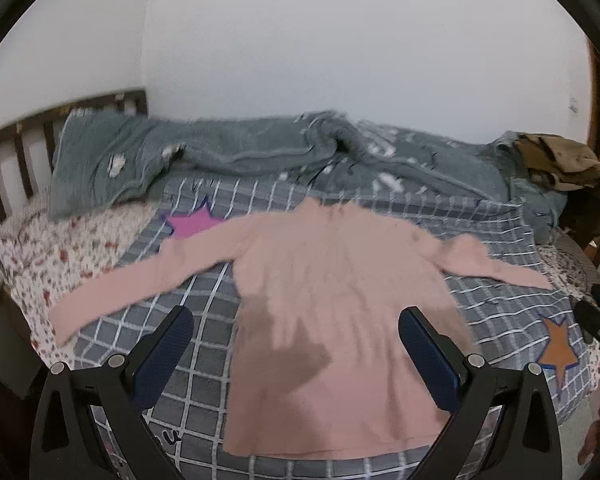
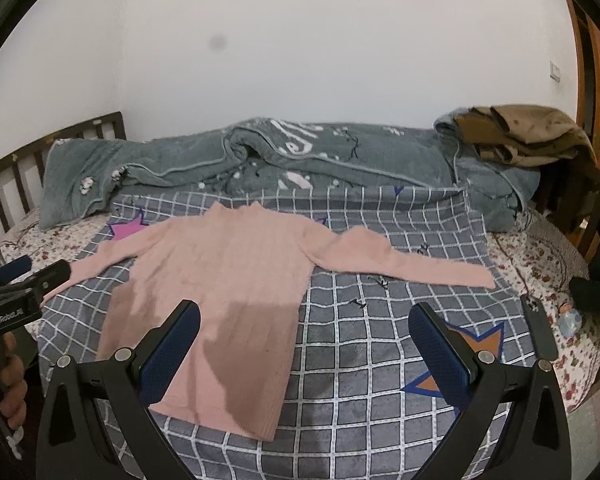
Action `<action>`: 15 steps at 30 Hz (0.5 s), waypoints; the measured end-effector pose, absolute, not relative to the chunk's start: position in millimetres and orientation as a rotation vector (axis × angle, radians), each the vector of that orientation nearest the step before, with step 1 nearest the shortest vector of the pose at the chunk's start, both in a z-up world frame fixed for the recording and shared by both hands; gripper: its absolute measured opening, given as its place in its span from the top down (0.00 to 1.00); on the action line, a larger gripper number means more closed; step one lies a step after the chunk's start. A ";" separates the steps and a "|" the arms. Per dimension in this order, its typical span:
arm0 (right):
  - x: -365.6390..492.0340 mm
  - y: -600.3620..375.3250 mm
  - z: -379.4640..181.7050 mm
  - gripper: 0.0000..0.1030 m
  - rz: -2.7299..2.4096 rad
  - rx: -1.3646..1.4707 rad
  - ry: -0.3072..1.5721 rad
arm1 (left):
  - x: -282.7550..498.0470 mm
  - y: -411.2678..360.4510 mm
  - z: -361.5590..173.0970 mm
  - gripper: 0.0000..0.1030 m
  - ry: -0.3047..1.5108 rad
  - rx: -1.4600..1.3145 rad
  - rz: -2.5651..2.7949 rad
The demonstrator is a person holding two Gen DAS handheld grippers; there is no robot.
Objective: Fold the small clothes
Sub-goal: 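Grasp the pink sweater's sleeve with the left gripper and lift it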
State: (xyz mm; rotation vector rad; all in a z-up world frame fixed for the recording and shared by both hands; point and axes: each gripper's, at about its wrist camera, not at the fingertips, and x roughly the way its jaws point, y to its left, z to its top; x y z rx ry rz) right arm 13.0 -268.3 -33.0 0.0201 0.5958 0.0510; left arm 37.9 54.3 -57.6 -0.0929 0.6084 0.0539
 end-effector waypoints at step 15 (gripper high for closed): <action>101.0 -248.0 -110.0 0.07 0.159 0.117 0.766 | 101.3 137.2 -114.7 0.01 0.704 -0.131 0.214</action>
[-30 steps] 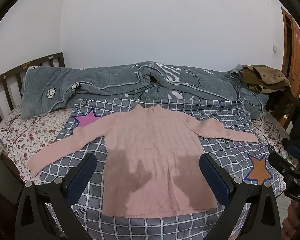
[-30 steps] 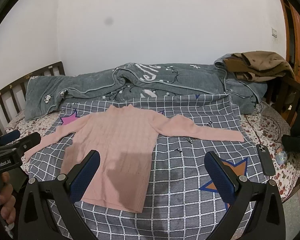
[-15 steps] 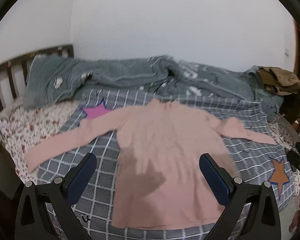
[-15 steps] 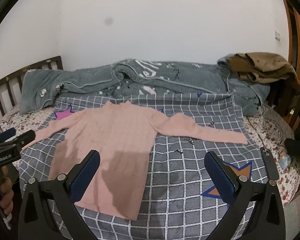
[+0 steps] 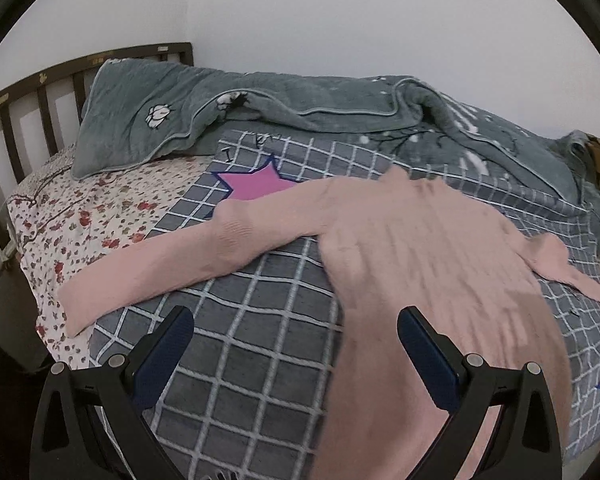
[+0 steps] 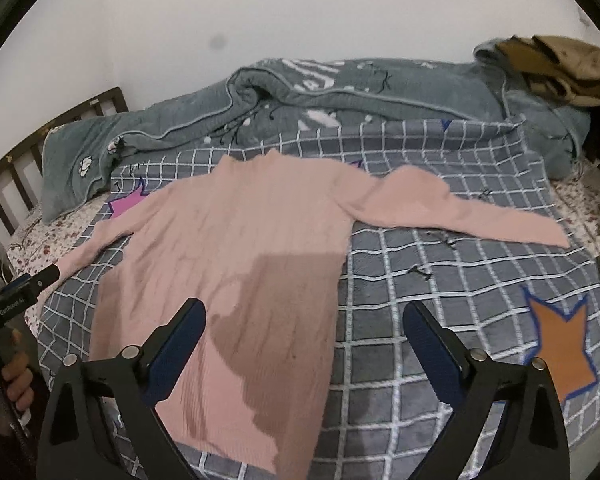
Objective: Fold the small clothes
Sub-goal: 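Grasp the pink sweater's sleeve with the left gripper and lift it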
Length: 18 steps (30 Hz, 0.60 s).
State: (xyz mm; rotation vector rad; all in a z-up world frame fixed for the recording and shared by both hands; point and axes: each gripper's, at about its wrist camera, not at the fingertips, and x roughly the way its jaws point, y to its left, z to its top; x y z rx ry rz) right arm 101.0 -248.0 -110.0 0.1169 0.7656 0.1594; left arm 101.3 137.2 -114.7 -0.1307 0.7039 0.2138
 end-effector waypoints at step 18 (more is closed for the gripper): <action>161.9 -222.1 -127.7 0.13 0.150 0.066 0.783 | 121.8 277.3 -197.6 0.12 0.780 -0.662 0.268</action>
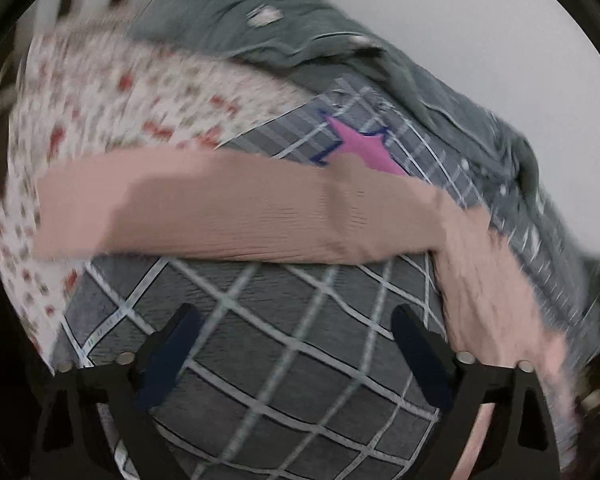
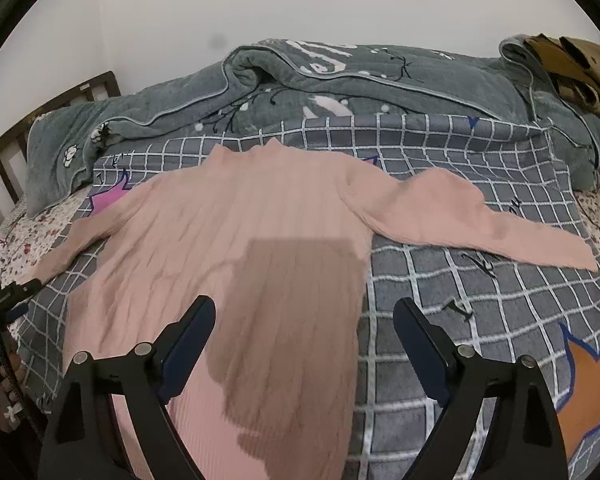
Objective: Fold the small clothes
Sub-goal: 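Grasp the pink sweater's sleeve with the left gripper and lift it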
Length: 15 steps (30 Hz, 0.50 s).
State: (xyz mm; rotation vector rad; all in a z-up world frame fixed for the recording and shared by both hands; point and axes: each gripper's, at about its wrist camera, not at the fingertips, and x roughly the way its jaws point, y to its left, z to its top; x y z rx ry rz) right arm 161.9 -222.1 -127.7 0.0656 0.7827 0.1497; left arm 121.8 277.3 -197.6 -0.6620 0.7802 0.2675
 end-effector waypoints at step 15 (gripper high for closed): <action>176.9 -226.8 -134.8 0.13 0.173 0.101 0.776 | 129.2 343.5 -212.3 0.71 0.715 -0.825 0.483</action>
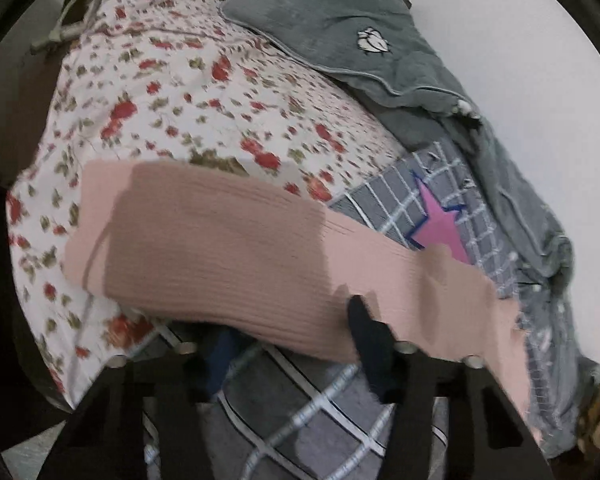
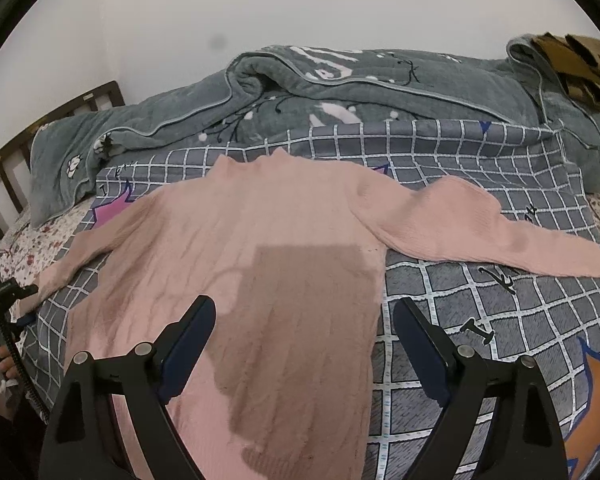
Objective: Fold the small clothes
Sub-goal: 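Grasp the pink sweater's sleeve with the left gripper and lift it, then fold the held sleeve across the sweater body and open the left gripper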
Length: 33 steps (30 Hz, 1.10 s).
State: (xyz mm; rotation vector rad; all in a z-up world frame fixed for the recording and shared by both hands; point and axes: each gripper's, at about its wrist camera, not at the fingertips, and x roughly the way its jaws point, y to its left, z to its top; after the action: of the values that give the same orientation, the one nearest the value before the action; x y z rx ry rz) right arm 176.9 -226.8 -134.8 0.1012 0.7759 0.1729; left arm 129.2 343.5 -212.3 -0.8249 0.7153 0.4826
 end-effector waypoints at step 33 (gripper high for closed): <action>129.3 -367.9 -155.5 0.13 0.078 0.163 0.804 | 313.6 -116.5 -141.5 0.86 0.887 -0.058 -0.230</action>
State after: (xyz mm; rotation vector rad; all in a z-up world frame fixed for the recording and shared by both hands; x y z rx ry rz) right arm 129.3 -367.9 -155.5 0.1630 0.8036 0.0775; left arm 313.6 -116.5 -141.5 -0.0579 0.8868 -0.2302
